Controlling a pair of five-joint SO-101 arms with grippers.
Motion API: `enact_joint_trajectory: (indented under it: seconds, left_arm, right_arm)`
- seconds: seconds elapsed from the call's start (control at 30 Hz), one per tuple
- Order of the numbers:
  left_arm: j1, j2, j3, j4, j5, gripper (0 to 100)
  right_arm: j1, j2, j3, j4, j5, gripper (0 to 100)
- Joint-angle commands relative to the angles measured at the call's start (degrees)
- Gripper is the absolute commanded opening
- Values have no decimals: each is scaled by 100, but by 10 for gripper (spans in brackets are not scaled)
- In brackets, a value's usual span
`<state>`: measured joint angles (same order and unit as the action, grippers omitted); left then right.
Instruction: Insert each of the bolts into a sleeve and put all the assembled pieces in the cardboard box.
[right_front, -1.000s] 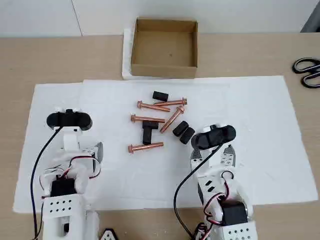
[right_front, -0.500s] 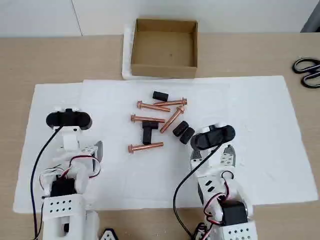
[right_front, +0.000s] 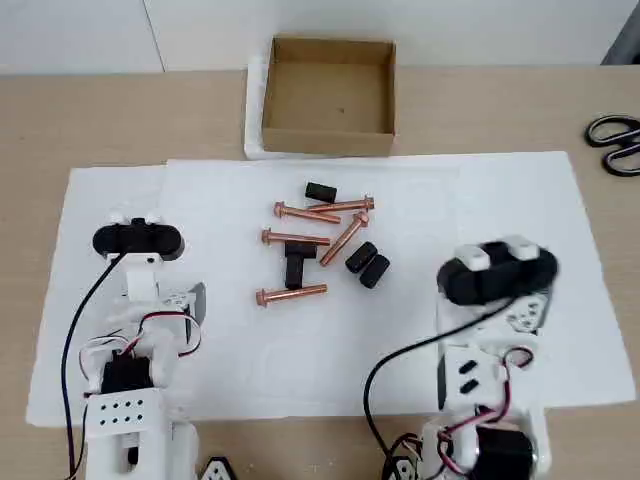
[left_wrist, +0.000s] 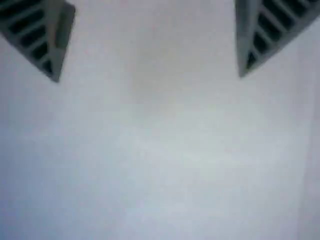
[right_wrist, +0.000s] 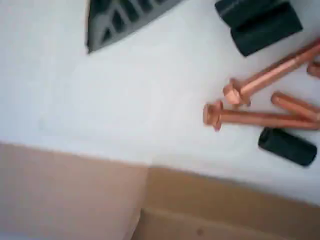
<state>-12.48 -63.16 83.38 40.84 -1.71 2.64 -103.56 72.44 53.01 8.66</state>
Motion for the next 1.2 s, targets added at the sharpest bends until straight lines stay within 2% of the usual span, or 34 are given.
enact_joint_trajectory:
  seconds: [0.0,0.33,0.57,0.67,0.8,0.97,1.17]
  left_arm:
    - [-18,-79,-31,-132,-9,219]
    - [-9,-79,-31,-132,-18,219]
    - [-9,-79,-31,-132,-18,219]
    - [-9,-79,-31,-132,-18,219]
    - [-9,-79,-31,-132,-18,219]
    - [-9,-79,-31,-132,-18,219]
    - [-9,-79,-31,-132,-18,219]
  right_arm:
    - [92,4,-809,-84,-325,325]
    - [303,171,-1231,-1051,-343,325]
    - [426,2070,-2822,-1112,-360,325]
    - [409,3301,-3868,-479,-360,325]
    - [189,5147,-5073,1024,-360,325]
    - [-479,7134,-6075,2914,-360,325]
    - [-1077,8470,-6409,3266,-369,325]
